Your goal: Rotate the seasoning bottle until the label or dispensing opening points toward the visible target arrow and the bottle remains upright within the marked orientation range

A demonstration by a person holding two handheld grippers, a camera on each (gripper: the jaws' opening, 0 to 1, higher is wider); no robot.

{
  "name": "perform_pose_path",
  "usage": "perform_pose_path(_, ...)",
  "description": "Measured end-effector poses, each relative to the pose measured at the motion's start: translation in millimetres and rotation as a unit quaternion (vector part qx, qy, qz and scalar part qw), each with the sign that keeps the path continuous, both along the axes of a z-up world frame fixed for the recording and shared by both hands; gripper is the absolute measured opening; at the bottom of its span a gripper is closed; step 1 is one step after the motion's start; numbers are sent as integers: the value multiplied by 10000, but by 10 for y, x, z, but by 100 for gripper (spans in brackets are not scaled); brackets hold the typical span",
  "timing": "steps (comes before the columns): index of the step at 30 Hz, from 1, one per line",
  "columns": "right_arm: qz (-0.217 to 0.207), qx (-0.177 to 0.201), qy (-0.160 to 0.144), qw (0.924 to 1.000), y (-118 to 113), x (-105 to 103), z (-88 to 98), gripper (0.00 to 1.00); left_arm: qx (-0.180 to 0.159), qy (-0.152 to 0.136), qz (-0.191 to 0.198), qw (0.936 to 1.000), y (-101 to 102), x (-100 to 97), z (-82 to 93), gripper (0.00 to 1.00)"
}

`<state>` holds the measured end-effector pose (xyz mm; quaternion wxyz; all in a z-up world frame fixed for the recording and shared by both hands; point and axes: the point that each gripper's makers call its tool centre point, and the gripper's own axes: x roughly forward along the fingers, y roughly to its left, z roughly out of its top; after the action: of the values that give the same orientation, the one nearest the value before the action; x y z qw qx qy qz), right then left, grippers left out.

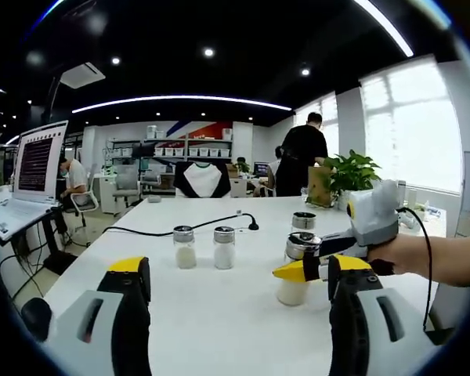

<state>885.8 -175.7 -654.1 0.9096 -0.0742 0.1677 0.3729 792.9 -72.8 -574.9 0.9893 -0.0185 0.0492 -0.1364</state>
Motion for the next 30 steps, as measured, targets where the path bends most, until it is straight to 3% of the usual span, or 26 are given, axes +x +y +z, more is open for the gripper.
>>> perform_pose_path(10, -776, -7, -4, 9970, -19, 50, -21, 44, 12, 27, 8, 10000, 5, -16, -31, 99)
perform_pose_path(20, -1634, 30, -97, 9865, -51, 98, -13, 44, -47, -39, 51, 10000, 11, -12, 13, 99)
perform_pose_path(30, -1907, 4, -117, 9816, -66, 119, -13, 44, -30, -40, 13, 10000, -15, 21, 12, 99)
